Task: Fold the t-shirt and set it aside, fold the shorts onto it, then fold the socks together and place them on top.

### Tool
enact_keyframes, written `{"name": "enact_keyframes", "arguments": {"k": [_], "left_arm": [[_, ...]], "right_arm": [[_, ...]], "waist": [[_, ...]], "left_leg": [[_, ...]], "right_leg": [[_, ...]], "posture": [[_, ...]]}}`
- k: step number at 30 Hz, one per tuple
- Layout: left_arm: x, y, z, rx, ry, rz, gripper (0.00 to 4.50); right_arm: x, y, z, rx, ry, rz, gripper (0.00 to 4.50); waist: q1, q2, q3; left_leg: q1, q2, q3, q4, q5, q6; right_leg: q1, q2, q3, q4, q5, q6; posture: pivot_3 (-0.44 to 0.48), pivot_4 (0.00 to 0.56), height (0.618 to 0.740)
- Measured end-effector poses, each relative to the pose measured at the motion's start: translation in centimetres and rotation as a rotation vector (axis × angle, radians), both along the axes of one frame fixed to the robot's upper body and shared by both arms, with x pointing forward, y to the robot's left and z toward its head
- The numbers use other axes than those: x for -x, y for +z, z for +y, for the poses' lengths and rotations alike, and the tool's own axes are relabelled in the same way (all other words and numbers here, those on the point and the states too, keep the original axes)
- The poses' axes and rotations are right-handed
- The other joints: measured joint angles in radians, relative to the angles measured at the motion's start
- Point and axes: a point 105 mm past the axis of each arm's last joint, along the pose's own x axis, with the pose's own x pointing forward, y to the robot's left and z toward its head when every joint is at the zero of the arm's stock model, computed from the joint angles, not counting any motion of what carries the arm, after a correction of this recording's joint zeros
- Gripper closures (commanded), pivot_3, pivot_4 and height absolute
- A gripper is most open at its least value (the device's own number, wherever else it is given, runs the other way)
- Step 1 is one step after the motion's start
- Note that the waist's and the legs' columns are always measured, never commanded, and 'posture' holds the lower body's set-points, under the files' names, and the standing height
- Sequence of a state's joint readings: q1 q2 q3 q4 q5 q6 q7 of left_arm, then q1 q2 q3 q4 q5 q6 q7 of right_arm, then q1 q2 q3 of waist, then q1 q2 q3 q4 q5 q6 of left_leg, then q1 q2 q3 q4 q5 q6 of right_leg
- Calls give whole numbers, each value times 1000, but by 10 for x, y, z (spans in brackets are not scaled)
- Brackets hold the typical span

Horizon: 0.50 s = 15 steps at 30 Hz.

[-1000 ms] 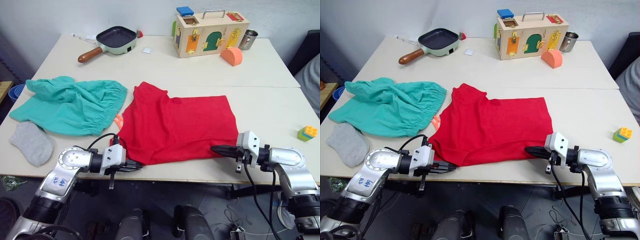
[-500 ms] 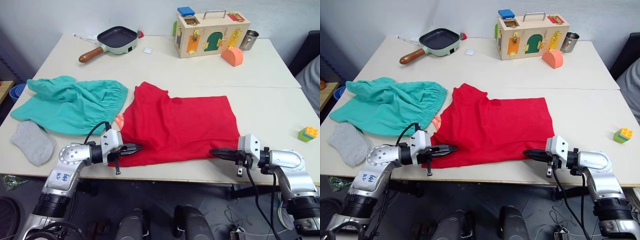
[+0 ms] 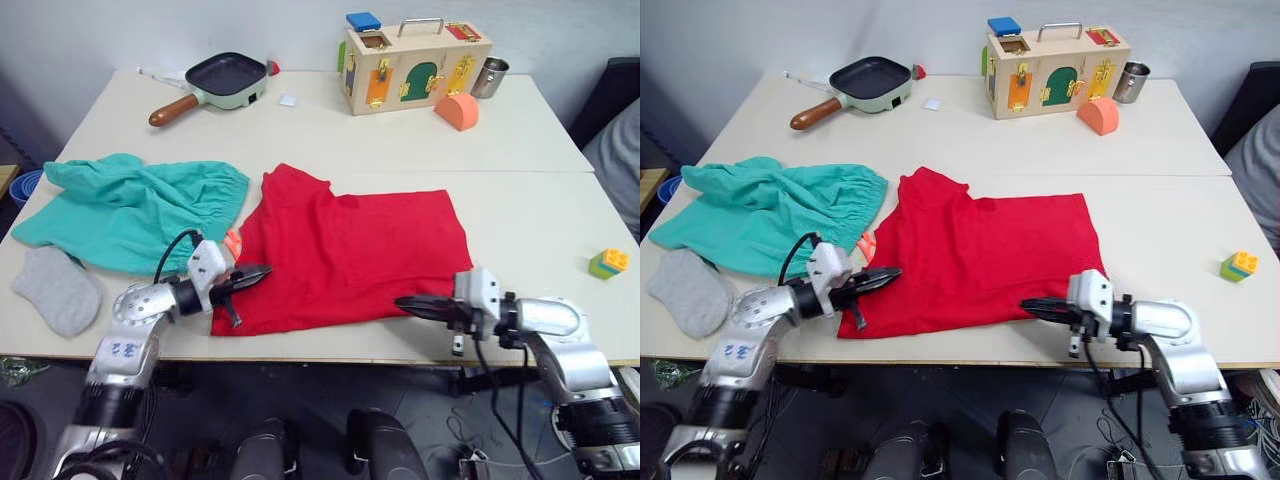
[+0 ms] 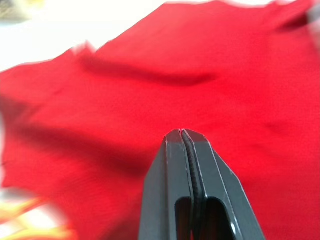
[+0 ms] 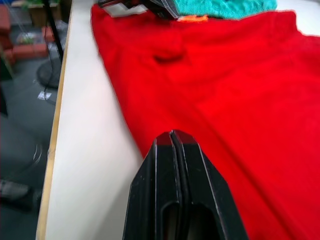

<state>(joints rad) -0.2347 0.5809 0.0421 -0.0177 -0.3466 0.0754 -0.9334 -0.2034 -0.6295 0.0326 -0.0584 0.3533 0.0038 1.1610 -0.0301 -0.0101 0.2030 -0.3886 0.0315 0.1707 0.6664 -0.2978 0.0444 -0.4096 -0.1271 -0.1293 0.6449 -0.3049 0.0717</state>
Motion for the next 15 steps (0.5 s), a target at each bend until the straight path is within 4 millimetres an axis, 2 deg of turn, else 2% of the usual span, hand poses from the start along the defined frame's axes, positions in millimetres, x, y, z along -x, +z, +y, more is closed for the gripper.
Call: {"name": "enact_keyframes", "arguments": {"k": [4,9,12,15], "left_arm": [[17,-4,1,-16,-34,22,4472],[9,-24,2,-66,101,48,4472],[5,-35,6,-64,204,75,4472],[0,-35,13,-47,283,72,4472]], "right_arm": [[-7,-11,15,14,-84,8,4500],[-22,-27,11,70,-239,-5,4500],[-31,-27,-3,70,-323,-41,4500],[-38,-26,-31,84,-419,-76,4500]], "waist": [[10,0,0],[19,-1,0],[19,-1,0],[23,-1,-1]], "left_leg": [[0,-3,-1,0,0,2],[-1,-3,-1,0,-1,2],[-1,-3,0,0,-1,2],[0,-3,0,0,-1,2]], "right_leg": [[1,-3,0,0,0,0],[0,-3,0,-1,1,1],[0,-2,0,-1,1,1],[1,-2,0,-1,1,1]], "posture": [[0,150,740],[0,150,740],[0,150,740],[0,150,740]]}}
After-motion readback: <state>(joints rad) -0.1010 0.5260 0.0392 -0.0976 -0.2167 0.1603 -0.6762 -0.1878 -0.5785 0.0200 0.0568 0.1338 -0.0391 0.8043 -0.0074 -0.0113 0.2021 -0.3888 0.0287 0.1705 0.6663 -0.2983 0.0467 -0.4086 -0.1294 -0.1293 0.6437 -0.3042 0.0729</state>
